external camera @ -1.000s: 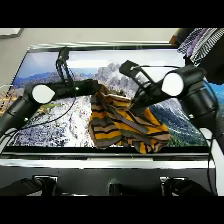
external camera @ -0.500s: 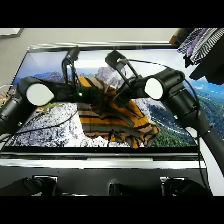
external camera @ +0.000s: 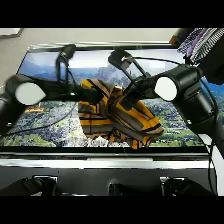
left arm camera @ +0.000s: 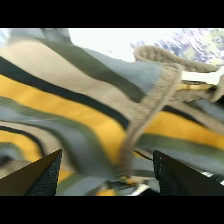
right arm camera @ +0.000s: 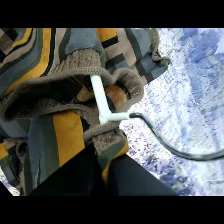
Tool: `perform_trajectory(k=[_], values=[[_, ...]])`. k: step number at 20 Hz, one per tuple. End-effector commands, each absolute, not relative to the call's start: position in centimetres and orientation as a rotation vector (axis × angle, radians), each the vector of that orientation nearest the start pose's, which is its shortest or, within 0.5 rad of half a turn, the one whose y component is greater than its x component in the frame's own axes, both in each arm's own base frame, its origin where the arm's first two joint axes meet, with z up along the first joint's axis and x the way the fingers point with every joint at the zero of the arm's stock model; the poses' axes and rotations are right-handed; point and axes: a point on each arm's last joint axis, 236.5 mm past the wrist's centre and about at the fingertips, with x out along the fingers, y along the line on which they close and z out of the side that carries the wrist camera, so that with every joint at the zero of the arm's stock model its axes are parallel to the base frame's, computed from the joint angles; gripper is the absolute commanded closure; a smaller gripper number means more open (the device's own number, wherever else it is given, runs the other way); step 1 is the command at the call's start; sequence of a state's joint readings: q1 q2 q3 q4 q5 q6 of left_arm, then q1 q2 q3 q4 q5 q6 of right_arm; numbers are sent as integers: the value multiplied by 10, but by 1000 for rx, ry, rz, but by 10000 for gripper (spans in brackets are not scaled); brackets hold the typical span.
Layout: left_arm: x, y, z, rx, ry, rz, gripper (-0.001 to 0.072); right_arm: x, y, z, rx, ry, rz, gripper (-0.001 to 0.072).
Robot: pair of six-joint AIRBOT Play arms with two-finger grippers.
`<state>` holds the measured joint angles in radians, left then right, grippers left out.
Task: Fold the clothes and pants, and hang the long-sleeved shirts on hangers.
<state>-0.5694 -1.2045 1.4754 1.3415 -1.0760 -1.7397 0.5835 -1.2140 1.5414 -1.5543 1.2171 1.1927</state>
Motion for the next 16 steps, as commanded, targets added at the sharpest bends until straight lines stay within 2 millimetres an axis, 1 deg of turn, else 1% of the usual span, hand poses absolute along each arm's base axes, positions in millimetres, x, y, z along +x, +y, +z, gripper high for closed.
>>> perform_trajectory(k=[1,2,5,7,9,10,11,12,13,16], values=[[351,-242,196,54,870,-623,55,358,240,180,-749,701,787,690],[346,-234,191,145,880,-655,55,358,240,179,-799,685,809,690],[340,-228,181,289,885,-716,55,359,239,176,-855,672,833,690],[337,-218,163,472,878,-777,55,358,238,175,-927,652,867,688],[336,-212,149,586,863,-845,7,357,240,175,-953,635,886,689],[333,-212,144,625,842,-909,7,357,241,175,-955,634,891,689],[332,-214,143,610,810,-967,8,356,241,175,-955,635,892,688],[335,-214,145,561,790,-989,8,356,241,175,-954,634,893,688],[341,-211,147,521,771,-991,8,355,243,175,-950,631,903,688],[354,-197,146,535,722,-1006,10,350,250,175,-955,611,946,688]])
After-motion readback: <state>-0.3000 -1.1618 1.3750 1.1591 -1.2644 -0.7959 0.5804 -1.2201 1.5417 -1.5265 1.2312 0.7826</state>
